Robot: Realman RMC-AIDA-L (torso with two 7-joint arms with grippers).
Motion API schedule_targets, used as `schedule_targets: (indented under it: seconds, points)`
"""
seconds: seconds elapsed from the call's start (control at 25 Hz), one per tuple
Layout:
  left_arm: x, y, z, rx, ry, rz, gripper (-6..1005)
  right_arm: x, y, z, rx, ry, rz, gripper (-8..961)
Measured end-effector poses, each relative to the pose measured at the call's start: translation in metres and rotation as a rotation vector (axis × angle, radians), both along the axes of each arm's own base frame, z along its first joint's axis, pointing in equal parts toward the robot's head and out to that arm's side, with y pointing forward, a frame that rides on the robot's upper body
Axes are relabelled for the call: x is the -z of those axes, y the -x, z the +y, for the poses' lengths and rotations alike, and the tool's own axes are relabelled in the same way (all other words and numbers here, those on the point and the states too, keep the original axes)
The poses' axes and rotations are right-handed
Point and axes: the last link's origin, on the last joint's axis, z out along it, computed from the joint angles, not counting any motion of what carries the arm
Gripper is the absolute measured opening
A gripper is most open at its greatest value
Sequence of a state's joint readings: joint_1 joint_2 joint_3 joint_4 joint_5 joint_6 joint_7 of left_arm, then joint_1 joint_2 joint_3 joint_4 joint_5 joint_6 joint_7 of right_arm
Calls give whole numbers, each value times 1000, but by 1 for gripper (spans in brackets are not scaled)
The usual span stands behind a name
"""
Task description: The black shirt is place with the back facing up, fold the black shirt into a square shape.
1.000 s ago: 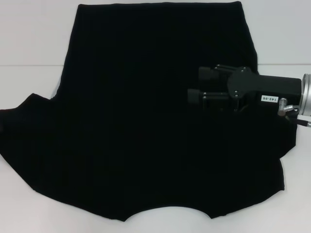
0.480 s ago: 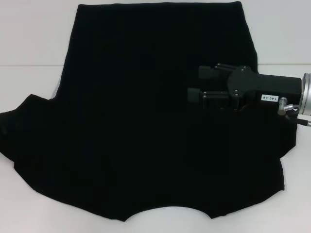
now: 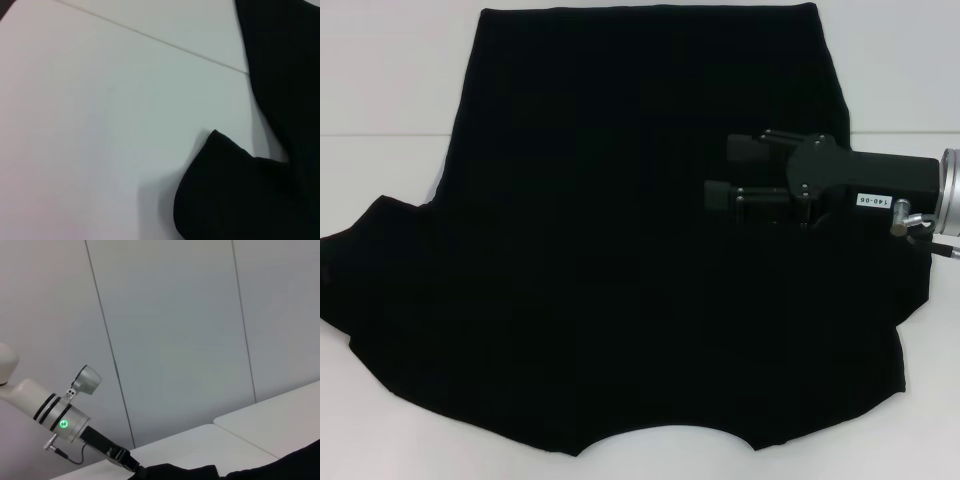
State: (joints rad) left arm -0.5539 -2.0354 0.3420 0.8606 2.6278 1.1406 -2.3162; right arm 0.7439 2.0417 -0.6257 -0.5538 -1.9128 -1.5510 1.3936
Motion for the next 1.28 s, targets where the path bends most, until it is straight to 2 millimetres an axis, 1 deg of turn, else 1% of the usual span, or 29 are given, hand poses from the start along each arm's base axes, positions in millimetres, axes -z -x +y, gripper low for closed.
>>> schedule_targets:
  seconds: [0.32, 0.52, 0.96, 1.04, 1.08, 1.12, 1.28]
  points:
    - [-2, -5, 7, 21, -7, 13, 4, 0, 0, -1, -4, 2, 3, 898]
    - [0, -11, 12, 43, 10, 15, 4, 1, -1, -2, 0, 4, 8, 898]
    - [2, -17, 17, 66, 18, 16, 6, 2, -2, -3, 8, 3, 19, 898]
    - [2, -20, 19, 77, 17, 13, 6, 1, -2, -3, 8, 3, 19, 898]
    - [3, -26, 25, 96, 18, 13, 6, 1, -2, -3, 8, 2, 19, 898]
    - [3, -26, 25, 96, 18, 13, 7, 1, -2, -3, 7, 2, 19, 898]
    - [8, -47, 41, 161, 37, 20, 7, 0, -2, -3, 7, 2, 20, 898]
